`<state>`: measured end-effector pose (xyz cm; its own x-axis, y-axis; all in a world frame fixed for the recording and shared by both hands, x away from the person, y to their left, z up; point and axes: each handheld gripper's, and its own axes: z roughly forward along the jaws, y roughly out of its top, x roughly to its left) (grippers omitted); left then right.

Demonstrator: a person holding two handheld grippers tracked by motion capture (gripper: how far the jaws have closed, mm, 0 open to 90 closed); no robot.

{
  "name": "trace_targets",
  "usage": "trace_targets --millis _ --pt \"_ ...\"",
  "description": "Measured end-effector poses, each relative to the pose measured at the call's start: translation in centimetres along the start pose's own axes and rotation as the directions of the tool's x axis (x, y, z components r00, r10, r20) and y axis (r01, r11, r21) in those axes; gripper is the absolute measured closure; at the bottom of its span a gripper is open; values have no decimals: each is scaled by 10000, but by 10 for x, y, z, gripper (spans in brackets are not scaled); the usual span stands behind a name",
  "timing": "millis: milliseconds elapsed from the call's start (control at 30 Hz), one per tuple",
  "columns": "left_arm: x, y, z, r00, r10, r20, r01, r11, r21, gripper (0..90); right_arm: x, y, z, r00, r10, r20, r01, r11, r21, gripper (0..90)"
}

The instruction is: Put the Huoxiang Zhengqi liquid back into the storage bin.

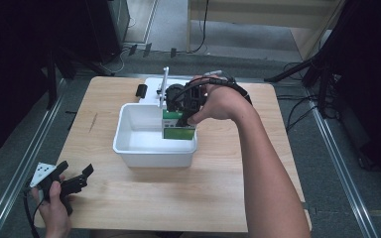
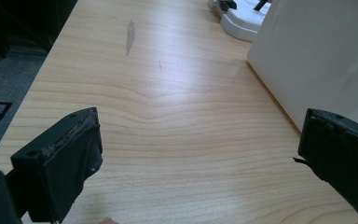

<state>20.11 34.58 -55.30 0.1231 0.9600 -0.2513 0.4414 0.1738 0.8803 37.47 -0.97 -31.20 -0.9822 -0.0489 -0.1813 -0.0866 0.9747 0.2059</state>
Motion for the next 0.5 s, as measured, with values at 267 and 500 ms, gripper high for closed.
trace_targets --millis 267,500 --pt "0 0 0 10000 -40 35 40 10000 26 6 -3 -2 18 10000 -1 -62 1 10000 72 645" --pt "0 0 1 10000 -91 36 91 10000 6 6 -4 -6 33 9998 120 -180 -119 9999 53 645"
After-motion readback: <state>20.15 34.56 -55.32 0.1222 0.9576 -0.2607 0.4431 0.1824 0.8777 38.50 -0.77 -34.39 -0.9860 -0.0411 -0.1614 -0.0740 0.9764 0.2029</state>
